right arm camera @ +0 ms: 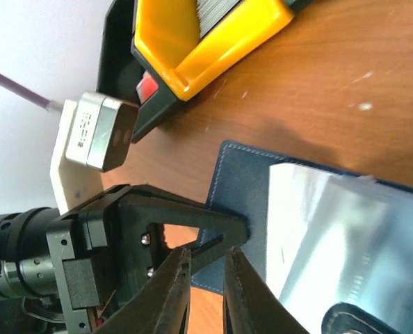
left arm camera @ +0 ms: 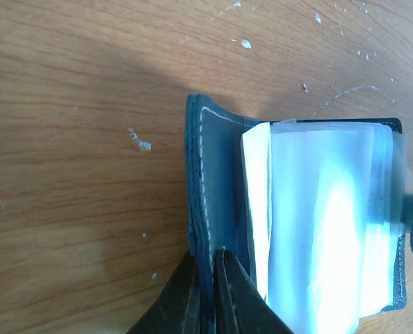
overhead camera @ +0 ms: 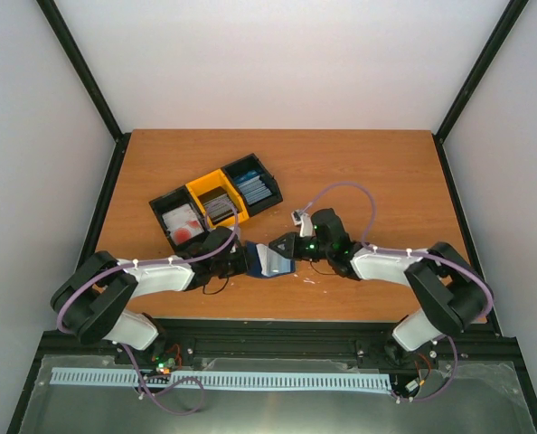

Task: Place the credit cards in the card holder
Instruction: Open the card holder at the center of the board.

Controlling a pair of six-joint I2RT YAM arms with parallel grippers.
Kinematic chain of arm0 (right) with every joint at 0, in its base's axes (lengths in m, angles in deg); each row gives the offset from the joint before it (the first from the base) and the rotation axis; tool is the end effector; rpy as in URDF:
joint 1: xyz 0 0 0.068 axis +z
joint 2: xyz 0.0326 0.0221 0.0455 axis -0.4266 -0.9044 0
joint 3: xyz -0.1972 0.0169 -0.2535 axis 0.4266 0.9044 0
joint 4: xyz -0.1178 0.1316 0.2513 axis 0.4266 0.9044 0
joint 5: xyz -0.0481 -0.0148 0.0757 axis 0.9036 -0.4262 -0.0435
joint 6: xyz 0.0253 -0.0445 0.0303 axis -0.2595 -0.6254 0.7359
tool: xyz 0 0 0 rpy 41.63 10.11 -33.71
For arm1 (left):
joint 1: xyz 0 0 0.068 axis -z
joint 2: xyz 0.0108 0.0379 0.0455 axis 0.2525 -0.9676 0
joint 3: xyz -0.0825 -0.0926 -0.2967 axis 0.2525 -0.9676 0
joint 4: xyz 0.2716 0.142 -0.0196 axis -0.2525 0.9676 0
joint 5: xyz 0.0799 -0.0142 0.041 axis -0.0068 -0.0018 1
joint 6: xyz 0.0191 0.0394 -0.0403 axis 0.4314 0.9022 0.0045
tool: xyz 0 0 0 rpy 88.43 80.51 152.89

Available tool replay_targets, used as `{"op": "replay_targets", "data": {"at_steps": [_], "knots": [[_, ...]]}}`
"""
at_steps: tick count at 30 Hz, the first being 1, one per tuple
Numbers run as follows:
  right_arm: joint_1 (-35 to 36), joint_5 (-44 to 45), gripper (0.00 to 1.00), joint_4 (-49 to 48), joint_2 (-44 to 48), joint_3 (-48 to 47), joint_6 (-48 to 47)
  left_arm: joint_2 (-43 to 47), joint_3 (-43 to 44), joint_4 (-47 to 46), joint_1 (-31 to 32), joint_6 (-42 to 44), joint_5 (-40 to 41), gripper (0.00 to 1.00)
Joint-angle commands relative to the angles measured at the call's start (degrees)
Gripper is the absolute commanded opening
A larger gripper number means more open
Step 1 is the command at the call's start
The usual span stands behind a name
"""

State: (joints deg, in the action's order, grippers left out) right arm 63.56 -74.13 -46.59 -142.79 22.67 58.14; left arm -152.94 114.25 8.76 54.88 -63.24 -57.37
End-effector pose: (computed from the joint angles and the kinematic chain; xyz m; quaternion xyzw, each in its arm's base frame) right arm 0.2448 0.2224 0.1673 -0.0707 0.8466 0.4933 0.1867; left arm 0.2083 -0.1838 0.1369 -0.0827 0.9252 -0.3085 0.2051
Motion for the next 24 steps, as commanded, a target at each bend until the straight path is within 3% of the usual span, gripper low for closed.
{"op": "replay_targets", "data": {"at_steps": [1,4,9,18,24], "knots": [[-0.33,10.73,0.12,10.67,4.24,-0.34,-3.62,-0.89,-0.43,-0.68,0.0,-0.56,-0.27,0.04],[-0.35,14.11,0.1,15.91,3.88,-0.91,-5.1,-1.14,-0.36,-0.77,0.0,-0.43,-0.27,0.04],[-0.34,12.25,0.03,18.64,1.49,-1.84,-6.71,-1.35,-0.26,-0.9,-0.02,-0.56,-0.45,0.03],[-0.32,11.63,0.03,24.9,-3.77,-5.44,-10.05,-1.55,0.19,-0.79,0.0,-0.36,-0.53,0.03],[-0.25,5.71,0.03,21.61,-7.04,-6.45,-10.12,-1.62,0.36,-0.84,0.0,-0.29,-0.69,0.03]]}}
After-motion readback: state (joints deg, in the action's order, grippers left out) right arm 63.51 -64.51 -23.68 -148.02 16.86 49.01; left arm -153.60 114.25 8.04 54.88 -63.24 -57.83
